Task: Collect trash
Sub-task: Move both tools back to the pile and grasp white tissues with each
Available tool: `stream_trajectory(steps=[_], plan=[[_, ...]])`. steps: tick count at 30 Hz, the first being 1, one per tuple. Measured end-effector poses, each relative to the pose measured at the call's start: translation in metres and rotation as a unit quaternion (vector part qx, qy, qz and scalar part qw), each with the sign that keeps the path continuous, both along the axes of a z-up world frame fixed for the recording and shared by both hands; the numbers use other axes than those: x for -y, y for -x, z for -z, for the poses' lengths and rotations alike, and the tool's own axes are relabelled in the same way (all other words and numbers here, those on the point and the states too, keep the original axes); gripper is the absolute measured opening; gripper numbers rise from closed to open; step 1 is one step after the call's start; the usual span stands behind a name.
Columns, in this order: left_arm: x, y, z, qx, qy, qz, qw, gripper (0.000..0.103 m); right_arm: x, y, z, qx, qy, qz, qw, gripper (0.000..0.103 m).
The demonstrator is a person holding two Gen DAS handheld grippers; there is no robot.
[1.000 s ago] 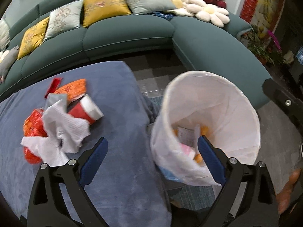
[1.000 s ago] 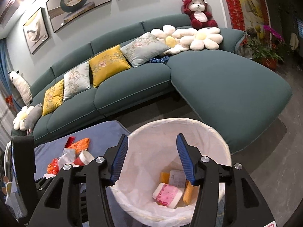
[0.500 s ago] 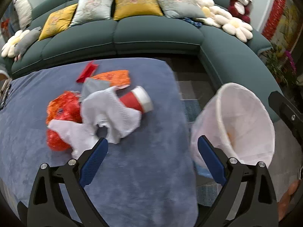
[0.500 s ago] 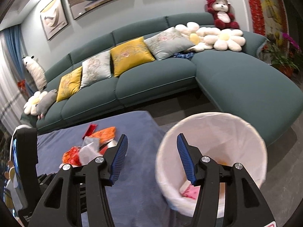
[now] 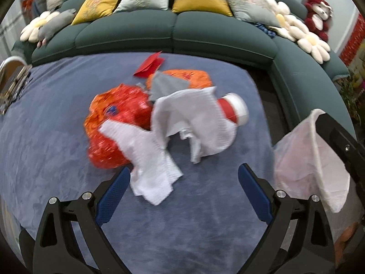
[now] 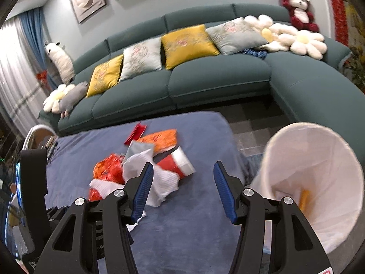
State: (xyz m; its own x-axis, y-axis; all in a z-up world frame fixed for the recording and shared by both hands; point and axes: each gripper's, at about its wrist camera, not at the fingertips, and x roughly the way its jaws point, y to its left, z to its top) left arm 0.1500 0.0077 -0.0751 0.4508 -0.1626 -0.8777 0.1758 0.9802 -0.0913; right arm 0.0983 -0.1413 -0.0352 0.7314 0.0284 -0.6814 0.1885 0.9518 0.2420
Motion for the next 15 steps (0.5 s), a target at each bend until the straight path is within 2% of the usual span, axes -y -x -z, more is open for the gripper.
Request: stream_trajectory(steps=[15], plan=[[-0.053, -0.02, 0.06, -0.066, 0.0, -0.051, 0.9965, 0.091, -0.057, -0.071, 0.062, -0.061, 0.005, -0.057, 0.997, 0.054]])
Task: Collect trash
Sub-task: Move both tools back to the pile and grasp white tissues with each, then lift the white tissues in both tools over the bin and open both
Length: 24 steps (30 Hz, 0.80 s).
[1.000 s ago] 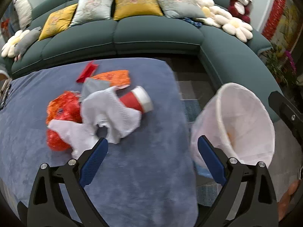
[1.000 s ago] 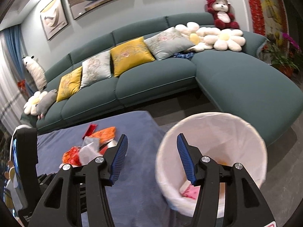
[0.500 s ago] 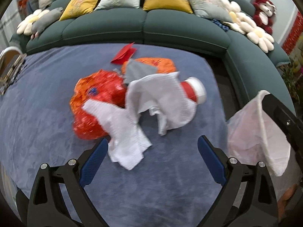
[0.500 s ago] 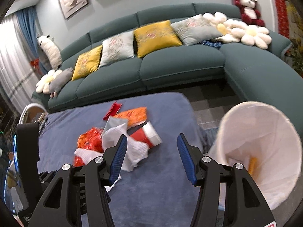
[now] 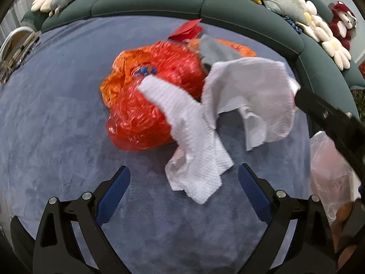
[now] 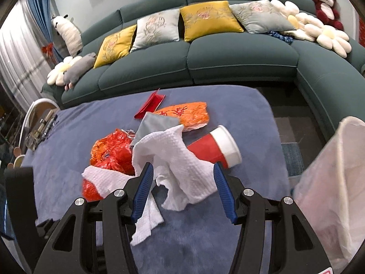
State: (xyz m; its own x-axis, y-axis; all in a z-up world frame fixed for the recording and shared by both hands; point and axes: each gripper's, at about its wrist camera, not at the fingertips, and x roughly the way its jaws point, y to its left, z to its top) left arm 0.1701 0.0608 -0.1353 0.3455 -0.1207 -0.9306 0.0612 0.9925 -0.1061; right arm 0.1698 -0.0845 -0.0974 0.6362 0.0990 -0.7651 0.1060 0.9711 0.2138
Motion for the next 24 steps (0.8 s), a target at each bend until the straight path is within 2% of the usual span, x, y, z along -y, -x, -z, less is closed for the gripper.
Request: stream_trajectory(steps=[5, 7, 9, 12, 14, 16, 20, 22, 23, 24], plan=[[-0.008, -0.007, 0.014, -0.015, 0.01, -0.018, 0.9997, 0.091, -0.005, -0.018, 0.01, -0.009, 0.004, -0.006, 1.0, 0.053], [-0.009, -0.01, 0.018, -0.018, 0.011, -0.022, 0.9995, 0.091, -0.007, -0.023, 0.015, -0.013, 0.0, -0.008, 1.0, 0.049], [-0.01, -0.012, 0.022, -0.024, 0.013, -0.027, 0.9993, 0.091, -0.009, -0.024, 0.021, -0.022, -0.005, -0.014, 1.0, 0.03], [-0.01, -0.013, 0.027, -0.025, 0.015, -0.028, 0.9992, 0.087, -0.012, -0.018, 0.026, -0.029, -0.017, -0.025, 0.999, 0.013], [-0.009, -0.013, 0.029, -0.024, 0.014, -0.026, 0.9993, 0.083, -0.014, -0.013, 0.027, -0.03, -0.026, -0.031, 0.999, 0.007], [-0.007, -0.014, 0.032, -0.02, 0.009, -0.025, 0.9995, 0.071, -0.014, -0.005, 0.025, -0.027, -0.039, -0.038, 0.998, 0.005], [-0.002, -0.013, 0.036, -0.024, 0.009, -0.022, 0.9994, 0.058, -0.009, 0.008, 0.013, -0.009, -0.053, -0.031, 0.998, 0.004], [0.003, -0.011, 0.034, -0.022, 0.008, -0.008, 0.9997, 0.04, -0.002, 0.012, 0.006, -0.002, -0.062, -0.023, 0.998, 0.004], [0.008, -0.01, 0.033, -0.022, 0.004, 0.001, 0.9998, 0.034, 0.001, 0.014, 0.002, 0.002, -0.066, -0.019, 0.998, 0.004], [0.011, -0.008, 0.032, -0.02, 0.002, 0.008, 0.9998, 0.024, 0.004, 0.015, -0.002, 0.007, -0.068, -0.015, 0.998, 0.004]])
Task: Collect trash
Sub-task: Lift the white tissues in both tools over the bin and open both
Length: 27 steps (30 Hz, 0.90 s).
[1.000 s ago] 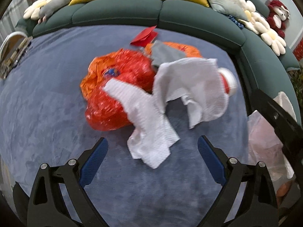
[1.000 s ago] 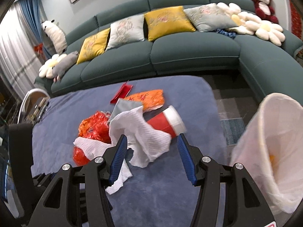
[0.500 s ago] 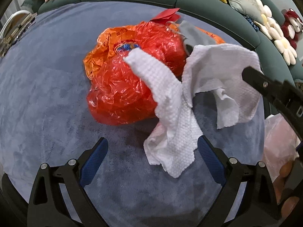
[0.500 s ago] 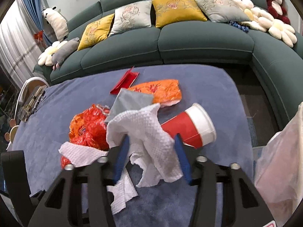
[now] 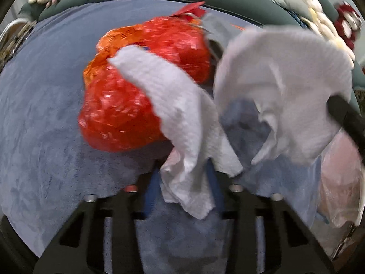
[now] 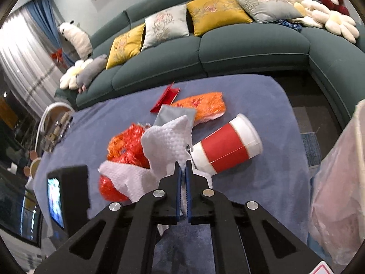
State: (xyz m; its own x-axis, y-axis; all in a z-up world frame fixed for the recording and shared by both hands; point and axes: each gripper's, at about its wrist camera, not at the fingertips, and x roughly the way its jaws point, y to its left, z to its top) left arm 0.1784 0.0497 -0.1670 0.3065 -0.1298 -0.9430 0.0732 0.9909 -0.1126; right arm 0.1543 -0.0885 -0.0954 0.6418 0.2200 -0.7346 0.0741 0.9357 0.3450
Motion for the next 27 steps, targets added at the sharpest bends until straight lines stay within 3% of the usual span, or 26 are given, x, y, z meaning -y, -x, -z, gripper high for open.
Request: stream_trajectory(steps=[1, 3, 18, 27], plan=[[0.003, 0.002, -0.002, 0.002, -0.003, 0.008, 1.0, 0.013, 0.002, 0.002, -0.005, 0.005, -0.001, 0.003, 1.0, 0.004], [0.01, 0.006, -0.006, 0.01, -0.018, 0.017, 0.9997, 0.006, 0.006, 0.004, -0.014, 0.014, 0.0, 0.009, 1.0, 0.004], [0.062, 0.059, -0.104, 0.103, 0.014, 0.093, 0.9902, 0.005, 0.065, 0.055, -0.081, 0.08, 0.032, 0.085, 0.993, 0.004], [0.141, 0.076, -0.144, 0.141, 0.033, 0.158, 0.9768, 0.005, 0.131, 0.108, -0.105, 0.101, 0.057, 0.152, 0.982, 0.004]])
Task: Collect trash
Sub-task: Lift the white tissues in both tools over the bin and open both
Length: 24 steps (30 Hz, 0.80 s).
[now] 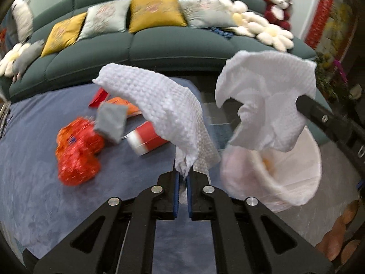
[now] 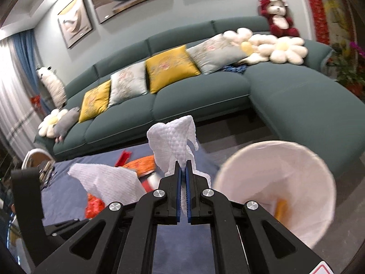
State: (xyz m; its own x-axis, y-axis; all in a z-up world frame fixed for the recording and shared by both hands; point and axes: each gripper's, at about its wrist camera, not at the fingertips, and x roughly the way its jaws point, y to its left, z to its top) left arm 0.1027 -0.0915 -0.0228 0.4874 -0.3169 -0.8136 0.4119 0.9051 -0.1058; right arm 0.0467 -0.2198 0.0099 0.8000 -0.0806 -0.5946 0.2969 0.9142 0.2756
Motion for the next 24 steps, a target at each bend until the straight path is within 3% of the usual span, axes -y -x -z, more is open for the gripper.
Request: stream_trajectory(steps=[12, 24], plan=[[0.095, 0.026, -0.004, 0.003, 0.003, 0.077, 0.997, 0.005, 0.081, 0.059, 0.011, -0.006, 0.002, 0.077, 0.997, 0.004], [0.135, 0.032, 0.008, -0.007, -0.013, 0.103, 0.9945, 0.006, 0.113, 0.072, 0.028, -0.012, -0.013, 0.108, 0.994, 0.005]])
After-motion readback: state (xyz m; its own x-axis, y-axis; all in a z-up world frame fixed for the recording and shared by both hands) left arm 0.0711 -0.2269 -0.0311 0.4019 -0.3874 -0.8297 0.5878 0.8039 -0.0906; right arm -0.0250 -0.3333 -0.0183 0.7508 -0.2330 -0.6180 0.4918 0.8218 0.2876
